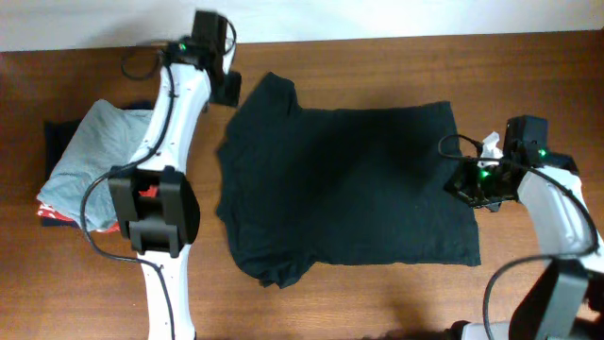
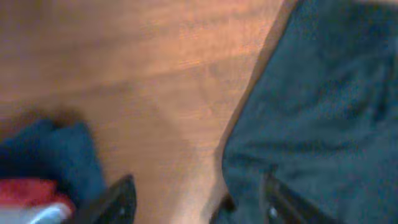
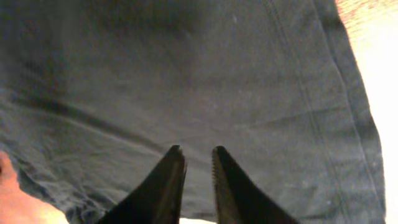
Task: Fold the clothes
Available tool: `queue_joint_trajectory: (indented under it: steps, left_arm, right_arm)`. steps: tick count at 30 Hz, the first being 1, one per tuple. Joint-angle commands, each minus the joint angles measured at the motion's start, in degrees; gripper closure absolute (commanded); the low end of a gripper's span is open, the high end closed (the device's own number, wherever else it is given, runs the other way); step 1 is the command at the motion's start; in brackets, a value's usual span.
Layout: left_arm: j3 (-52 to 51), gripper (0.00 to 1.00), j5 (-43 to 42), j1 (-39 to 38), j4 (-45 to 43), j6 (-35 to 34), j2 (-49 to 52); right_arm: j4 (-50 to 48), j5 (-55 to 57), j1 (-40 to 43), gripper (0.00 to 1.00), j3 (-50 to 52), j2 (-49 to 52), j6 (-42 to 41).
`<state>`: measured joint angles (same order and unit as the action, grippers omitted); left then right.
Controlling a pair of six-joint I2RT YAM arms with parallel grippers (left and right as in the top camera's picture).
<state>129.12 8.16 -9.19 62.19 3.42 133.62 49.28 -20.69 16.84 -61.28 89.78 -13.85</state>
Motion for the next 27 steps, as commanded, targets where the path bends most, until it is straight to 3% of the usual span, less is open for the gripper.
queue_joint_trajectory:
  steps: [1, 4, 9, 11, 16, 20, 27]
  left_arm:
    - [10.29, 0.36, 0.7, 0.37, 8.68, -0.13, -2.43]
    - [19.8, 0.36, 0.94, 0.42, 22.01, -0.15, -4.83]
    - [23.93, 0.46, 0.87, 0.42, 33.59, -2.62, -9.57]
    - [23.37, 0.51, -0.2, 0.42, 34.51, -3.26, -11.91]
    - [22.1, 0.54, -1.31, -0.5, 34.51, -4.24, -18.73]
    - [14.25, 0.53, -1.2, -1.2, 34.51, -5.01, -27.85]
    - [-14.82, 0.53, -2.19, -1.31, 33.2, -7.08, -44.68]
  right_arm:
    - [0.98, -0.57, -0.33, 0.76, -0.68, -6.21, 2.03]
    - [2.82, -0.59, -0.33, 0.73, -0.68, -10.62, 2.97]
    - [6.27, -0.55, -0.33, 0.69, -0.68, -16.65, 3.15]
    - [7.34, -0.55, -0.33, 0.67, -0.68, -18.51, 3.15]
    - [8.92, -0.55, -0.33, 0.65, -0.68, -21.59, 3.13]
    - [10.08, -0.59, -0.33, 0.64, -0.68, -22.21, 3.1]
    - [10.45, -0.55, -0.33, 0.63, -0.68, -22.18, 3.1]
